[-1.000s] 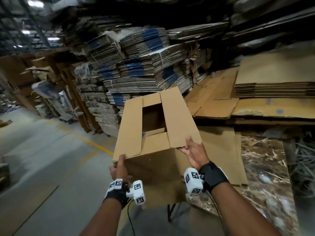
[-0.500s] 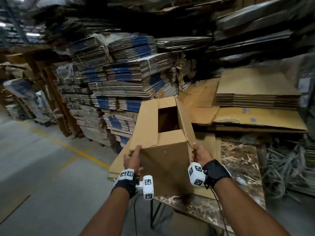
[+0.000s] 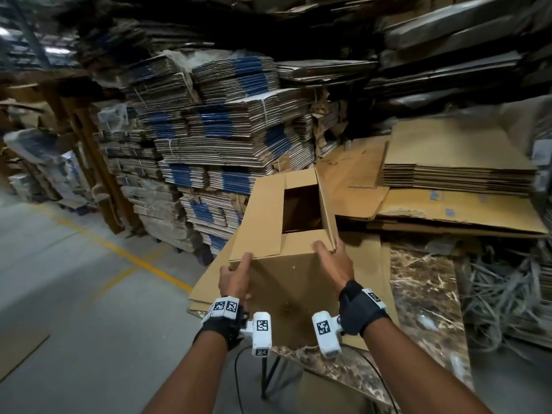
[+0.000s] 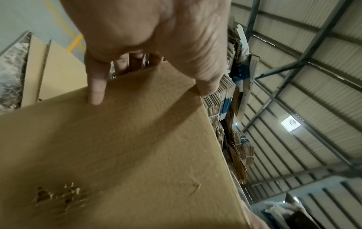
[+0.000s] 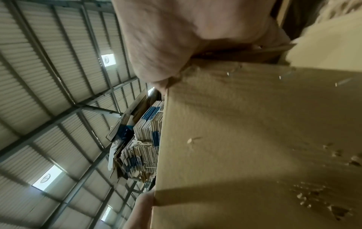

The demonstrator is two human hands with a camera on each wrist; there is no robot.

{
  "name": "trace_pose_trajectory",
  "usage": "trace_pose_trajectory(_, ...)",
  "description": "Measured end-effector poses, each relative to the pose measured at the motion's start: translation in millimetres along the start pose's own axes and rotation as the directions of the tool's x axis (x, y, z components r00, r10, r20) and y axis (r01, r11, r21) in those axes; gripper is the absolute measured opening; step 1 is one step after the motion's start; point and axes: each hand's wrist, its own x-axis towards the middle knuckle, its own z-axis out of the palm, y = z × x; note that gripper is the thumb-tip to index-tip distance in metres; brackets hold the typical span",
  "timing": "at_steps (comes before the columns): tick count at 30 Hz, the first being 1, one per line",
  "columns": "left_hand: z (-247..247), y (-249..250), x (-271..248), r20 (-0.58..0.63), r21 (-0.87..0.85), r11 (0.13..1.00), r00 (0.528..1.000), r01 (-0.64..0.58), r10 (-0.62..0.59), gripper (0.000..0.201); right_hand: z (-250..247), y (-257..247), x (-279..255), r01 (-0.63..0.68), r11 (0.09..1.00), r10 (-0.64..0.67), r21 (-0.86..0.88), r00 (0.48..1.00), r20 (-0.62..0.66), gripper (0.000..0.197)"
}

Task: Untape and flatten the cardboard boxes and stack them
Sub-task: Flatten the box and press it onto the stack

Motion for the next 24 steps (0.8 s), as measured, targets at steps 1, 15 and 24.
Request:
trace_pose_trajectory(1,-1,0,1,-0.007,0.020,0.999,1.000,-0.029,0.029,0.077,4,0,-1,-0.006,1.000,0.006,0.003,0.999,-0.041,0.083)
trace_pose_trajectory(15,25,37,-8,0.297,0.720,0.138,0.481,-0.681,0.825,0.059,11,9,-3,0.019,0.995,-0.032,-0.093,0.989,-0.145,0.089)
trace_pose_trajectory(24,-6,74,6,0.094,0.685,0.051,0.157,-0.727,0.983,0.025,8,6,-10,0.043,0.996,-0.053,-0.081,0.991,-0.126,0.096)
